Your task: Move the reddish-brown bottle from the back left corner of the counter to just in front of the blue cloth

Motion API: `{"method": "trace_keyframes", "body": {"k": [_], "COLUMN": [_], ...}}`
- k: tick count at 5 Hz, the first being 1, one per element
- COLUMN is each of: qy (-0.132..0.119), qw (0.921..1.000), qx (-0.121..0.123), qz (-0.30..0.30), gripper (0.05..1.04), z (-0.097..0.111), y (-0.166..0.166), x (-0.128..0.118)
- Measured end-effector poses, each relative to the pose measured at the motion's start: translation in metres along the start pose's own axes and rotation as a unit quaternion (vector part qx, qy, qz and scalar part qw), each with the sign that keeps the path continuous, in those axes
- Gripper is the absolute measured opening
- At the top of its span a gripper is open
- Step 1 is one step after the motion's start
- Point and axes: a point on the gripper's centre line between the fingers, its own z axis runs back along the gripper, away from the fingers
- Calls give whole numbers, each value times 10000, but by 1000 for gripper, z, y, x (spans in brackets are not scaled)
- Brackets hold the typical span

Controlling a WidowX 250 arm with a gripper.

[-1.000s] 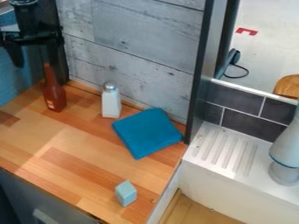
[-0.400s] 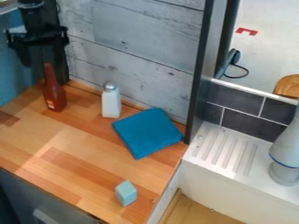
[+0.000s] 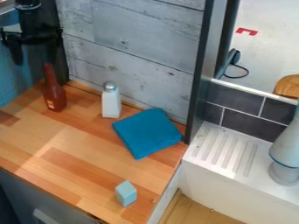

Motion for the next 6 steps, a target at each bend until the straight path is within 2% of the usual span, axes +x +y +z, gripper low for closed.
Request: {"method": "trace_keyframes", "body": {"k": [1,2,3,5,6], "qy": [27,-261,-334,-389,-341], "qw": [9999,9996,9993,9986,9988], "qx": [99,-14,-125,-269,-273], "qz": [65,134,134,231,232], "gripper": [1001,1001,1001,1001,1001], "z": [-13,-13,-17,-17,-26], "y": [1,-2,-6,-11,-13], "x": [2,10,10,12,15]}}
